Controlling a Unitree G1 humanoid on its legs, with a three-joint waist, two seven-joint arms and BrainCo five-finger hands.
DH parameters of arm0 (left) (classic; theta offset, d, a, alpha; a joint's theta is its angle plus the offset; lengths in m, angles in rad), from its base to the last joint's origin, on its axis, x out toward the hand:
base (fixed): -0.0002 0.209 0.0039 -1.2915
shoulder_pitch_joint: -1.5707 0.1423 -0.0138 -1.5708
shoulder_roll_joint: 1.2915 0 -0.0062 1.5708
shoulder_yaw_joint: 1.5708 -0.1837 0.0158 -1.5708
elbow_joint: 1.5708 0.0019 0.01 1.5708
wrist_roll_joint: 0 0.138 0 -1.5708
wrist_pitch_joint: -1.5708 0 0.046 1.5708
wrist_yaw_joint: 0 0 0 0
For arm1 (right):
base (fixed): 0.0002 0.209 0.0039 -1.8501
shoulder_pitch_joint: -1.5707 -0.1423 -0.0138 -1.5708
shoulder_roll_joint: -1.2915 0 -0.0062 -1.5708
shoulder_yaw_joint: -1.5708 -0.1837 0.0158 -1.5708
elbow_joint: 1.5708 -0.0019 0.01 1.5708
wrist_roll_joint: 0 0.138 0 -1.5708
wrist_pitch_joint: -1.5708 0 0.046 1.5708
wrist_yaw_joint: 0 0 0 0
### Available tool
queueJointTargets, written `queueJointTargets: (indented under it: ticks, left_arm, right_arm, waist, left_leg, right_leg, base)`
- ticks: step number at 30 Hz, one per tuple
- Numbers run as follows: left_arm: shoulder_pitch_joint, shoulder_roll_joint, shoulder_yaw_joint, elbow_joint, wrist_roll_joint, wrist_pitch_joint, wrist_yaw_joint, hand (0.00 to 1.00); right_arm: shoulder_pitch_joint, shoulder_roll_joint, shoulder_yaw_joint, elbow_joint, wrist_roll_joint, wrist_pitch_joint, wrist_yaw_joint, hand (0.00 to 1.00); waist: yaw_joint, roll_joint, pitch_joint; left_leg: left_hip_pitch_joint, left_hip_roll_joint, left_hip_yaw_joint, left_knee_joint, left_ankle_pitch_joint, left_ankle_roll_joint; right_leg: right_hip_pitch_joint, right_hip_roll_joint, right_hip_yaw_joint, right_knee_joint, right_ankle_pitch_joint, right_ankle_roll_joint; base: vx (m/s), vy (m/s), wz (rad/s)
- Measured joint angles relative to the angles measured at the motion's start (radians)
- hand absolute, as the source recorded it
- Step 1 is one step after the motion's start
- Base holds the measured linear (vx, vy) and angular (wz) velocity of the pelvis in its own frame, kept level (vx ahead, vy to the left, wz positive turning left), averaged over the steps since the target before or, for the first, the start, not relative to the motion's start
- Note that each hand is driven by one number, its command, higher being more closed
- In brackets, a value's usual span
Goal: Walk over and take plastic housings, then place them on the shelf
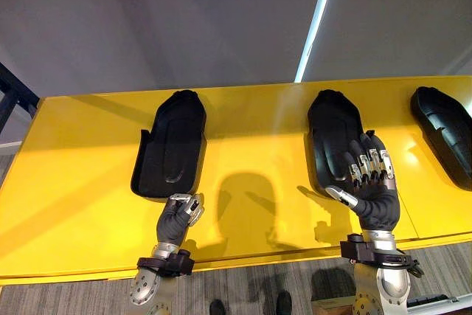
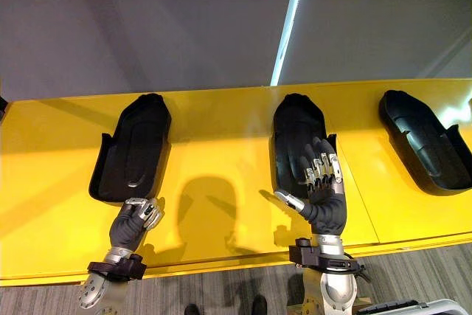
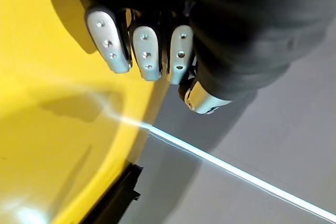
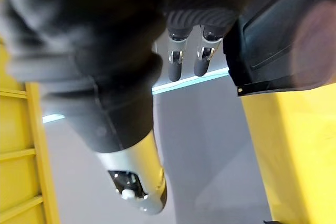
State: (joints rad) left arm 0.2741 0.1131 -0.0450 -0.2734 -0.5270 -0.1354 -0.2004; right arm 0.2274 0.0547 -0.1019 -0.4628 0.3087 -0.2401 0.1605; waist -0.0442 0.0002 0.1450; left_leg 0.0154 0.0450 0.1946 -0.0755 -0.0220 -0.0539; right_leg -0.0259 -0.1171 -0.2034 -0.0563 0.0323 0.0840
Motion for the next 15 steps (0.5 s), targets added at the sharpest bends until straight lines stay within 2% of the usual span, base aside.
queueJointTargets:
  ticks: [4, 8, 12, 15]
  left_arm:
    - [-0.003, -0.027, 0.025, -0.155, -0.095, -0.013, -0.010, 0.00]
    - [-0.051, -0.083, 0.025, -0.334, -0.245, -0.082, -0.024, 0.00]
    - [-0.096, -0.104, 0.018, -0.402, -0.258, -0.145, -0.013, 0.00]
    - [-0.096, -0.106, 0.019, -0.443, -0.234, -0.200, 0.037, 0.00]
  right_arm:
    - [-0.025, 0.000, -0.030, -0.004, 0.000, 0.000, -0.001, 0.00]
    - [-0.115, 0.000, -0.101, -0.047, -0.003, -0.008, -0.024, 0.00]
    - [-0.152, 0.000, -0.126, -0.064, -0.005, -0.022, -0.060, 0.00]
    - [-0.160, 0.000, -0.136, -0.065, -0.017, -0.043, -0.089, 0.00]
  waist:
    - [0.000, 0.000, -0.001]
    - [-0.001, 0.002, -0.024]
    - [-0.004, 0.007, -0.052]
    - [-0.005, 0.010, -0.076]
  left_leg:
    - [0.025, 0.000, -0.005, 0.000, 0.000, 0.000]
    - [0.061, -0.001, -0.015, 0.001, 0.001, 0.001]
    - [0.079, -0.002, -0.032, 0.004, 0.004, 0.005]
    - [0.081, -0.004, -0.034, 0.006, 0.008, 0.009]
  right_leg:
    - [0.029, -0.001, -0.003, 0.000, 0.000, 0.000]
    - [0.071, -0.002, -0.011, 0.000, -0.001, 0.001]
    - [0.096, -0.004, -0.027, 0.000, -0.001, 0.001]
    - [0.101, -0.006, -0.028, 0.003, -0.001, 0.001]
  base:
    - [-0.02, -0.015, 0.04]
    - [-0.07, -0.023, 0.05]
    - [-0.06, -0.024, 0.11]
    - [-0.07, -0.016, 0.02]
